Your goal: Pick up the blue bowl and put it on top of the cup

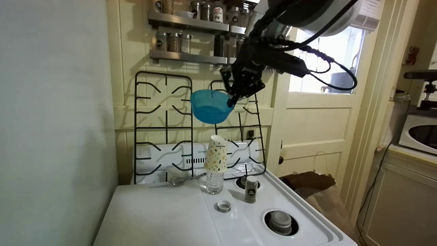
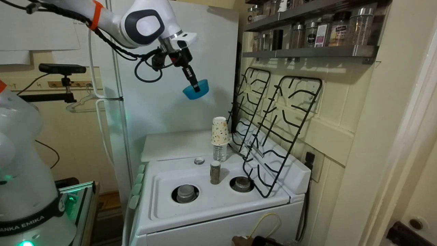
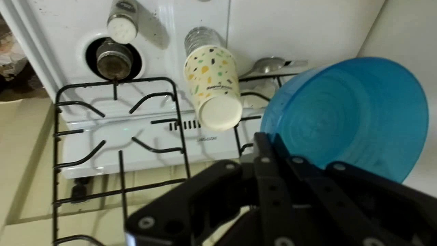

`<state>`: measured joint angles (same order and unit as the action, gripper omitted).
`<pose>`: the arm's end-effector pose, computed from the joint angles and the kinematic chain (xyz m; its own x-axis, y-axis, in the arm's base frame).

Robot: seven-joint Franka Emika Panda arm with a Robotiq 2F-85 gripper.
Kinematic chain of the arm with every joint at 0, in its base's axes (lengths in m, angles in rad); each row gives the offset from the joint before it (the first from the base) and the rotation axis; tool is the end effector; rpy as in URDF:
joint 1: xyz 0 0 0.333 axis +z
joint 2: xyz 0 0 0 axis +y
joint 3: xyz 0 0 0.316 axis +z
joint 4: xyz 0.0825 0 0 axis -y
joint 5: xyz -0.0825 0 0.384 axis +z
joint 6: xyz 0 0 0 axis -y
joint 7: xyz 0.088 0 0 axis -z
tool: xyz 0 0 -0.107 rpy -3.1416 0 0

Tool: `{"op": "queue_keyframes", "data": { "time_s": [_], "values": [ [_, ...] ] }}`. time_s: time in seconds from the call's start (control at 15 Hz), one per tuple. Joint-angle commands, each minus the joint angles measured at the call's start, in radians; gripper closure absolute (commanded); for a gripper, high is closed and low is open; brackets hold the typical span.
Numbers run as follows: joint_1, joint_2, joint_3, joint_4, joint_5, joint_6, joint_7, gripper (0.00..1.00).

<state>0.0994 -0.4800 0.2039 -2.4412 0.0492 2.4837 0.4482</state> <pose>0.4226 0.1408 0.5281 0.8639 -0.1945 0.4645 -0.1287 -0.9770 -0.1698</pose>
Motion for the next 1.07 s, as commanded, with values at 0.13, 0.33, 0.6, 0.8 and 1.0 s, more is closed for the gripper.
{"op": "queue_keyframes", "data": {
  "time_s": [0.13, 0.33, 0.6, 0.8, 1.0],
  "values": [
    [-0.099, -0.069, 0.000, -0.039, -0.002, -0.001, 0.043, 0.97],
    [-0.126, -0.050, -0.033, -0.039, 0.044, 0.030, 0.073, 0.99],
    [-0.110, -0.016, -0.129, -0.027, 0.176, 0.054, 0.031, 0.99],
    [-0.115, 0.020, -0.146, -0.007, 0.214, 0.007, 0.034, 0.99],
    [-0.138, 0.047, -0.112, 0.019, 0.164, -0.059, 0.071, 0.99]
  ]
}}
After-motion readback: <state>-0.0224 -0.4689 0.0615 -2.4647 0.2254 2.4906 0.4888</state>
